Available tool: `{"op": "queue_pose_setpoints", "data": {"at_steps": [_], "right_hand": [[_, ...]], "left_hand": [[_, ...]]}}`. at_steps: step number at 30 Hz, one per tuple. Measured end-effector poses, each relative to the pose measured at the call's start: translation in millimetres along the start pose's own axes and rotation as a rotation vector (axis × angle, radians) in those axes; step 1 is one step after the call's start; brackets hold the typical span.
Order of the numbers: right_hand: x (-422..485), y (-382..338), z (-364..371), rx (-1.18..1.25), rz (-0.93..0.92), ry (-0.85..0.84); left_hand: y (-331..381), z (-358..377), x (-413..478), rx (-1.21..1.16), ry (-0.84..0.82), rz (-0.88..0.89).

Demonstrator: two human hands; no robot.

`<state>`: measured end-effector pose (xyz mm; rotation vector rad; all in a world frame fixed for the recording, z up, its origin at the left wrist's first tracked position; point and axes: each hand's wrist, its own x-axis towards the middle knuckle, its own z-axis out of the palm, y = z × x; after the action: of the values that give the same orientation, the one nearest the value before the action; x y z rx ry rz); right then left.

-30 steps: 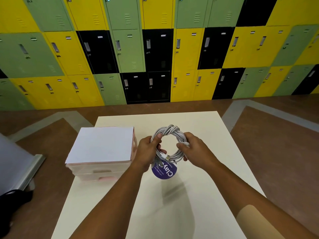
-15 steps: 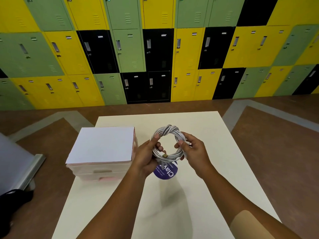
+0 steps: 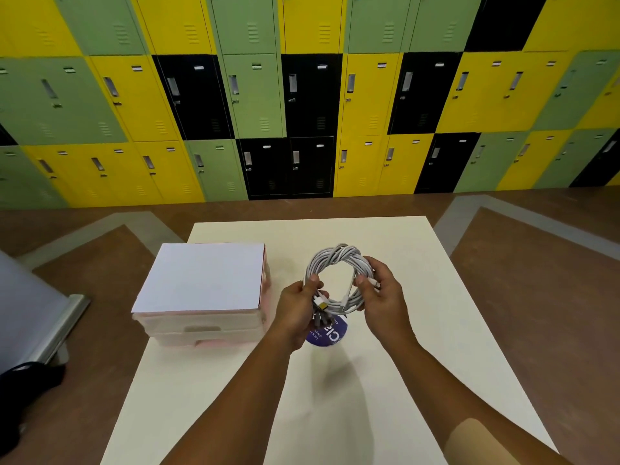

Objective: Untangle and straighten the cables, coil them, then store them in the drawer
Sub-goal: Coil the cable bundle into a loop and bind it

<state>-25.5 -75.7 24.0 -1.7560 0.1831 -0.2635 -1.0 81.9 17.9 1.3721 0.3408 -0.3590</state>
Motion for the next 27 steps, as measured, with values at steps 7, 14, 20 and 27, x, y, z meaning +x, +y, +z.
{"op": "queue_pose_setpoints", "data": {"at_steps": [7,14,20,27], "right_hand": [[3,2,-7,-0.019,0.027,0.032],[-1,1,-1,-0.026,0.009,-0.002],[0,8,4,-0.043,0.065,-0.024],[0,3,8,-0.172,0.134,0.005]], "left_hand": [[4,-12,-4,-0.024,-0.229,-0.019],[-11,-10,4,0.034,-0.037,0.094],[-16,-5,0,0.088,0.022,0.127],[-17,4,0,0.252,0.109,0.244]]}}
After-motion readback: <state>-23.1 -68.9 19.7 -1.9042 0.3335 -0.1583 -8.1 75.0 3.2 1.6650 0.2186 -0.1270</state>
